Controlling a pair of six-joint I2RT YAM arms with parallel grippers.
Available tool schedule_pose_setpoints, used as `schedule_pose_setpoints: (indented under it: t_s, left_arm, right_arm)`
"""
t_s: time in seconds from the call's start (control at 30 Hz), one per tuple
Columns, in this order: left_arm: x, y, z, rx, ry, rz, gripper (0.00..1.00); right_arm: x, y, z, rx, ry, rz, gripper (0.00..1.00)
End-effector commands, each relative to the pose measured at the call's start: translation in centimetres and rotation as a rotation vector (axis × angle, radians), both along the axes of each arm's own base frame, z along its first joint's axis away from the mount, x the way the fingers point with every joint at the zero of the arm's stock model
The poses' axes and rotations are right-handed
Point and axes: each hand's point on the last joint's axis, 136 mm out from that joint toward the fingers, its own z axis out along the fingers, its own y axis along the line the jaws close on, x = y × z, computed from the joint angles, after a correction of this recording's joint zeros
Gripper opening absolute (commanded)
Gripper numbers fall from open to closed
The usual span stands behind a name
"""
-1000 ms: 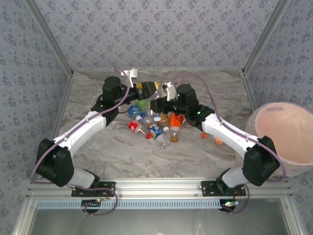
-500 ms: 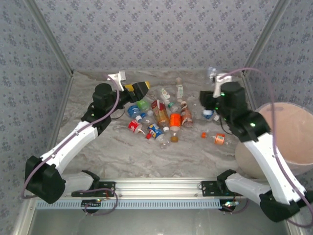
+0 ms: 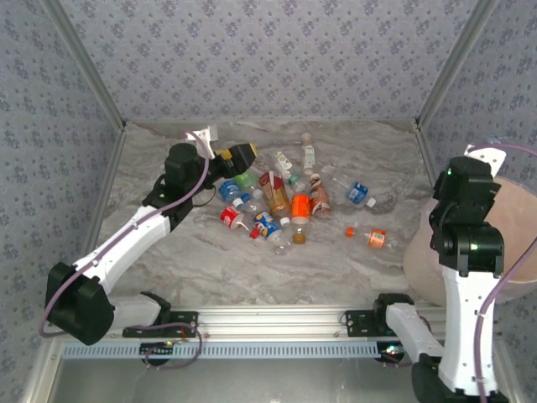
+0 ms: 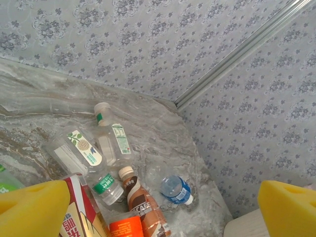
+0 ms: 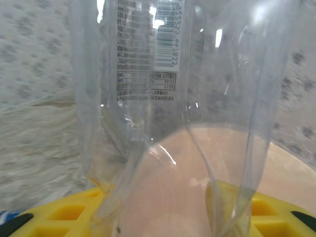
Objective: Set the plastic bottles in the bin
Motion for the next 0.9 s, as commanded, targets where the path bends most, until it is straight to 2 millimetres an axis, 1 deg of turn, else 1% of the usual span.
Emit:
schedule_pose_setpoints:
  t_s: [0.0, 0.07, 0.13, 0.27, 0.33, 0.37, 0.4, 0.53, 0.63, 0.87]
  left_arm:
    - [-0.1, 0.2, -0.3, 0.029, -0.013, 0.007, 0.98]
    - [0.0, 0.2, -0.5, 0.035, -0.01, 0.01, 0.98]
    - [0.0, 0.2, -0.5, 0.037, -0.008, 0.013, 0.98]
    - [0.0, 0.3, -0.7, 0.045, 0.002, 0.012, 0.98]
    - [-0.1, 0.3, -0.8, 0.046, 0.004, 0.016, 0.98]
    - [-0.1, 0.4, -0.9, 0.046, 0.008, 0.019, 0.98]
    - [0.0, 0.4, -1.0, 0.047, 0.009, 0.022, 0.98]
    - [0.2, 0.5, -1.0, 0.044, 0.013, 0.03, 0.98]
    - [0.3, 0.6, -1.1, 0.047, 0.014, 0.039, 0.98]
    - [0.7, 0.7, -1.5, 0.055, 0.024, 0.053, 0.98]
  right_arm:
    - [-0.8, -1.8, -1.4, 0.04, 0.022, -0.074, 0.48]
    - [-1.2, -3.2, -2.8, 0.06, 0.045, -0.132, 0.48]
    - [-1.1, -4.0, -4.7, 0.111, 0.067, -0.148, 0.48]
    - [-0.1, -3.8, -7.3, 0.217, 0.084, -0.106, 0.48]
    - [0.4, -3.5, -8.3, 0.244, 0.085, -0.084, 0.49]
    - [0.8, -3.3, -8.2, 0.253, 0.072, -0.066, 0.49]
    - [1.1, -3.1, -9.5, 0.274, 0.091, -0.057, 0.49]
    - [2.2, -3.0, -10.3, 0.301, 0.067, -0.04, 0.49]
    - [3.2, -3.4, -10.4, 0.307, 0.042, -0.044, 0.49]
    - [5.4, -3.2, -10.8, 0.344, 0.001, 0.009, 0.5]
